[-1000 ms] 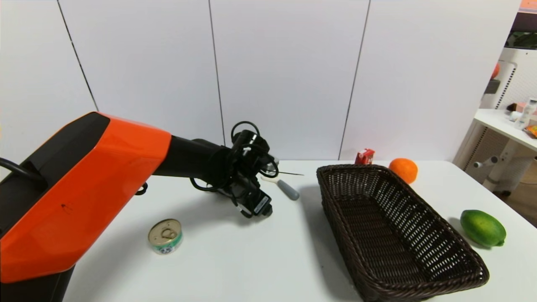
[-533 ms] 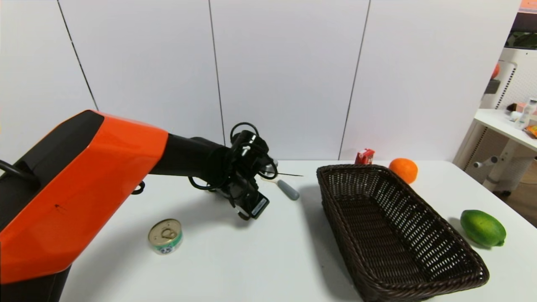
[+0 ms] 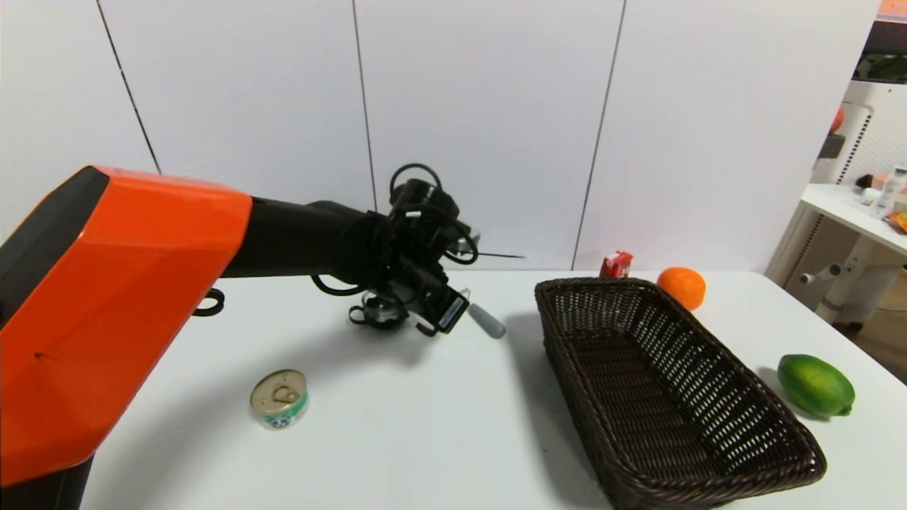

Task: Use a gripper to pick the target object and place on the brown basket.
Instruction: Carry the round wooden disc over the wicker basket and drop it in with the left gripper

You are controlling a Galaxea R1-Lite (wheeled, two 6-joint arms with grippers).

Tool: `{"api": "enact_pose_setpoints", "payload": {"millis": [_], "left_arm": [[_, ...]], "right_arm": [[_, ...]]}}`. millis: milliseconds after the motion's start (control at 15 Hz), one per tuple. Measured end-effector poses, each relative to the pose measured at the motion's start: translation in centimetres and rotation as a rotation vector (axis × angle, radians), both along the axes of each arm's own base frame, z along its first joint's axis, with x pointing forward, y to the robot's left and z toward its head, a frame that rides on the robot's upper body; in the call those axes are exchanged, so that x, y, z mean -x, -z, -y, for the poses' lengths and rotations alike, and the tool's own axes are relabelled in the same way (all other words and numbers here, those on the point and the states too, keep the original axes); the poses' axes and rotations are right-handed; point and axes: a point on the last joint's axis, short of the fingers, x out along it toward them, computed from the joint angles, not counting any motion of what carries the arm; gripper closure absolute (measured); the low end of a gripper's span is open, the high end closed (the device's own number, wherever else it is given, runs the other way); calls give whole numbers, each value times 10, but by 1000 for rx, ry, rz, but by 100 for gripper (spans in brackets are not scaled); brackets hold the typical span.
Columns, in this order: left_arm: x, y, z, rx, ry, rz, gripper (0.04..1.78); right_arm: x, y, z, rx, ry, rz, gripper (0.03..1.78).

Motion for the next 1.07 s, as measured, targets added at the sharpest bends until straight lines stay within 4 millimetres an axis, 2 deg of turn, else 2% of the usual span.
{"api": "enact_pose_setpoints", "payload": {"millis": [200, 333, 600, 800, 933, 1067], "left_arm": [[9, -35, 32, 147, 90, 134, 131], [23, -49, 55, 232, 161, 175, 131], [62, -61, 97, 324, 291, 186, 131], [79, -59, 117, 347, 349, 198, 128], [86, -56, 126, 355, 372, 200, 100], [89, -51, 131, 346, 387, 193, 80]], "right_arm": [[0, 0, 0, 0, 0, 0, 11], [0, 0, 0, 0, 0, 0, 11], [0, 0, 0, 0, 0, 0, 11], [0, 0, 0, 1, 0, -1, 11], [0, 0, 0, 0, 0, 0, 11], [0, 0, 0, 1, 0, 0, 11]]}}
